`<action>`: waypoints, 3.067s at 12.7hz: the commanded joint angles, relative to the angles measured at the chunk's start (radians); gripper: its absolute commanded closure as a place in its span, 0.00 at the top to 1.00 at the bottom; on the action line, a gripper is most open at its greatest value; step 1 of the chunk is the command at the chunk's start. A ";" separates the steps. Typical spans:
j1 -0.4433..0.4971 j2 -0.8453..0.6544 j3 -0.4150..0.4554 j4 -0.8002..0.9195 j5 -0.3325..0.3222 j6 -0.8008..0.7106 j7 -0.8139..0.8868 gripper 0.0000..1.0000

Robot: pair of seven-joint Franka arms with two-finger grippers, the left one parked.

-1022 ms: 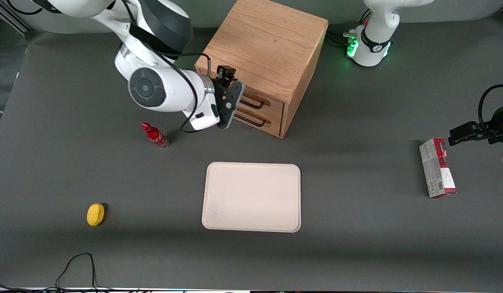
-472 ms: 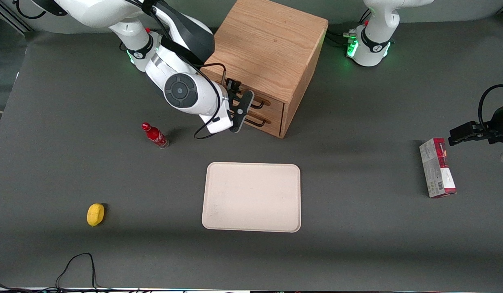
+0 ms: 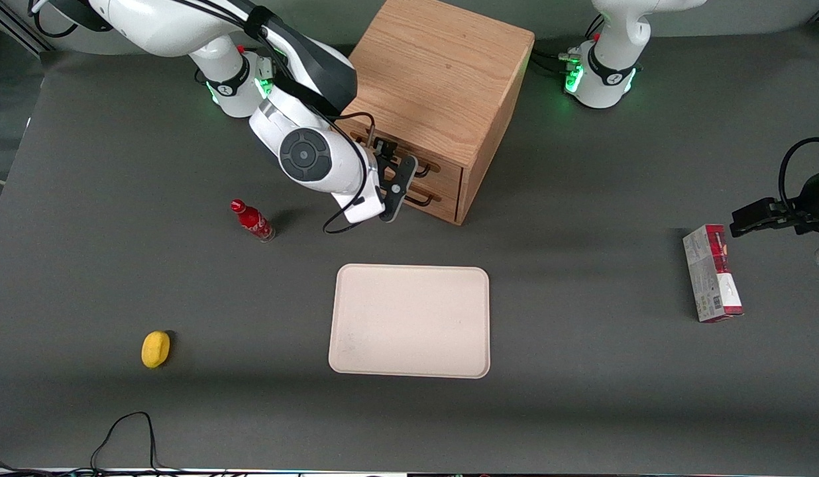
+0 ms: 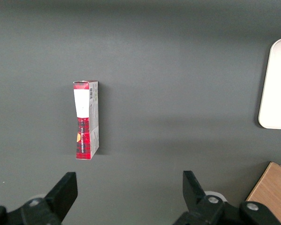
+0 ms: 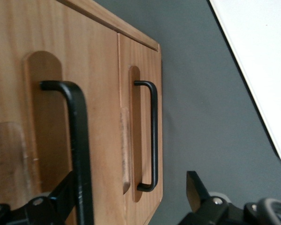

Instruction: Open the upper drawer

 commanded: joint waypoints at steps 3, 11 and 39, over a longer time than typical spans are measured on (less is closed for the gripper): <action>-0.005 0.071 0.003 0.075 -0.099 0.017 -0.024 1.00; -0.016 0.158 -0.048 0.267 -0.239 -0.006 -0.073 1.00; -0.048 -0.036 -0.338 0.487 -0.141 -0.184 -0.106 1.00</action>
